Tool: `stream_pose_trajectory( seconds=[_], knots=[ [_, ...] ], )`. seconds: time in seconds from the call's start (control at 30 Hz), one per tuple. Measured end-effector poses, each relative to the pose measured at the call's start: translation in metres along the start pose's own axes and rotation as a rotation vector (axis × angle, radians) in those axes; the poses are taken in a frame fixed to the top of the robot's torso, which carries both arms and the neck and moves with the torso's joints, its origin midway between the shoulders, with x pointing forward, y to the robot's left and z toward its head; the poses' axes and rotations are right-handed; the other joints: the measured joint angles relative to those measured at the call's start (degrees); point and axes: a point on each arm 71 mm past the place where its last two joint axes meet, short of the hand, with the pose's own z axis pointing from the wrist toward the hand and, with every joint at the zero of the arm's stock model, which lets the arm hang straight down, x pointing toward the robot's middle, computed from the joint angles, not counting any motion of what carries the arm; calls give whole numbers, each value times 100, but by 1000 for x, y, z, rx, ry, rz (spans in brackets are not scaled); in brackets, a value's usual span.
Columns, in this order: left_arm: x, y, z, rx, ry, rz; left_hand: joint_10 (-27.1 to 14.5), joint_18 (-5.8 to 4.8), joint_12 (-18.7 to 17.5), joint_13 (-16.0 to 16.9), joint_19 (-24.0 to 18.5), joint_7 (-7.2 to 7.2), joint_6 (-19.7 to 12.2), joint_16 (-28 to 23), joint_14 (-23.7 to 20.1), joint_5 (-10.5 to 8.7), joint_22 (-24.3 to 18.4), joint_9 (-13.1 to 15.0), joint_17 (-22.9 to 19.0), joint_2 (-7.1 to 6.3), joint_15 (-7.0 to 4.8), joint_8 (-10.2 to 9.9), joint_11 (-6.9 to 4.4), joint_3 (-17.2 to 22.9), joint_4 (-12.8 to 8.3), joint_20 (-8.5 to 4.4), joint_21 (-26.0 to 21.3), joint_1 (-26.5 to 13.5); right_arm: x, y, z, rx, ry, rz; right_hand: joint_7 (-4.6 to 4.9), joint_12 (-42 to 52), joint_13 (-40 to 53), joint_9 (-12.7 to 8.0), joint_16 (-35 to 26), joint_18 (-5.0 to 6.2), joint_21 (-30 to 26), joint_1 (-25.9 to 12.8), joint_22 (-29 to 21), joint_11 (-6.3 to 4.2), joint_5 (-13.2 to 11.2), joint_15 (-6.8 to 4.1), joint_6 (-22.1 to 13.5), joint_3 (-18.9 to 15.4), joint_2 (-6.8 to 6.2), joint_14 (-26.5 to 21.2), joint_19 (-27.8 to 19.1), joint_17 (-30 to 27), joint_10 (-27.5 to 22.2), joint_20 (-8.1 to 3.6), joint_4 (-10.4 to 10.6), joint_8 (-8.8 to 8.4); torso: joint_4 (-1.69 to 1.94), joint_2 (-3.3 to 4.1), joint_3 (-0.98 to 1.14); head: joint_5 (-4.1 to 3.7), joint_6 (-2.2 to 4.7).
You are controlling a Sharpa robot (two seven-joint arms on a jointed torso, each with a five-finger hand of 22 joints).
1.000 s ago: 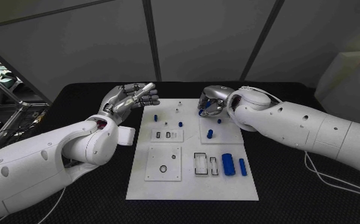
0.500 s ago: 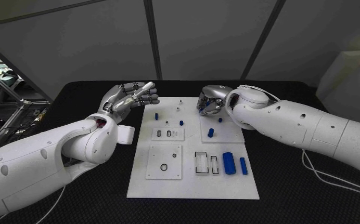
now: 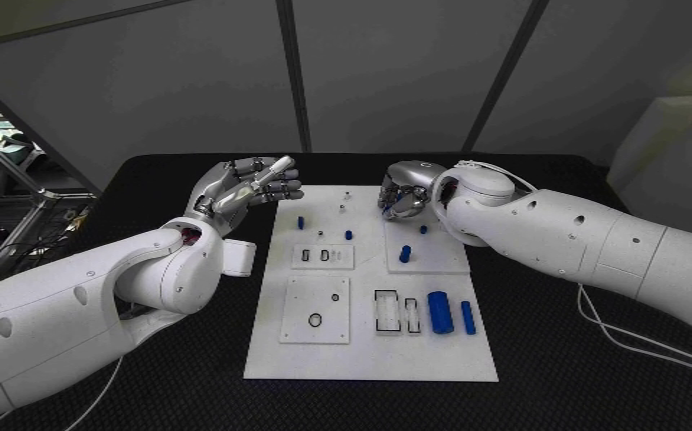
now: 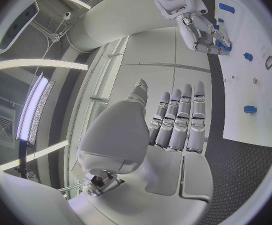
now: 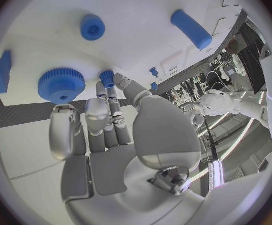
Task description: Assemble the parts on the task board
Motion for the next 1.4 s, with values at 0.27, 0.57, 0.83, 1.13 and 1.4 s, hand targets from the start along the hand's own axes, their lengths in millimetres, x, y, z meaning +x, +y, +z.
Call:
stream_pose_trajectory(
  seconds=[0.27,0.57,0.83,1.13,1.4],
  knots=[
    [0,0,0,-3,0,0,0,0,0,0,0,0,0,-22,0,0,-7,-6,0,23,0,0,0,0,0,0,0,-23,0,-1,0,6,-3,-6,0,0,-27,0,9,1,0,0,-6,30,0,0,0,68,0,0,0,-30,-74,0,-18,0,3,1,-2,7,-9],
    [0,0,0,-5,1,0,0,0,-25,0,0,0,0,-22,0,0,-7,-6,0,23,0,0,0,0,0,0,0,-23,-2,3,-3,-5,-55,-10,-20,28,57,0,150,-90,165,181,0,90,-84,-42,20,350,-2,0,193,120,95,-33,-16,0,19,1,-6,-7,-7],
    [-1,0,0,-6,-1,1,0,0,-25,0,0,0,0,-22,0,0,-12,-9,0,23,0,0,0,-16,-16,0,0,-23,-10,11,-3,-33,-156,1,-20,28,84,-1,182,-90,188,219,-1,110,-99,-42,20,411,-24,0,213,140,116,-53,-28,0,33,1,-13,9,33],
    [-1,0,0,-6,0,1,0,0,-25,-5,0,0,0,-21,0,0,-12,-10,0,23,0,0,0,-16,-16,0,0,-23,-12,24,7,-65,-226,15,-20,24,95,-1,182,-89,187,225,-1,110,-112,-62,20,452,-18,-20,213,140,115,-53,-26,0,45,3,-15,42,69],
    [0,0,1,-6,3,-1,-1,0,-25,-5,0,0,0,-45,0,0,-15,-10,0,40,0,0,1,-16,-16,0,0,-6,-10,36,23,-83,-249,23,-20,23,93,-1,181,-89,187,225,-2,110,-122,-62,20,481,-18,-20,213,149,115,-53,-21,0,57,11,-17,75,98]
  ],
)
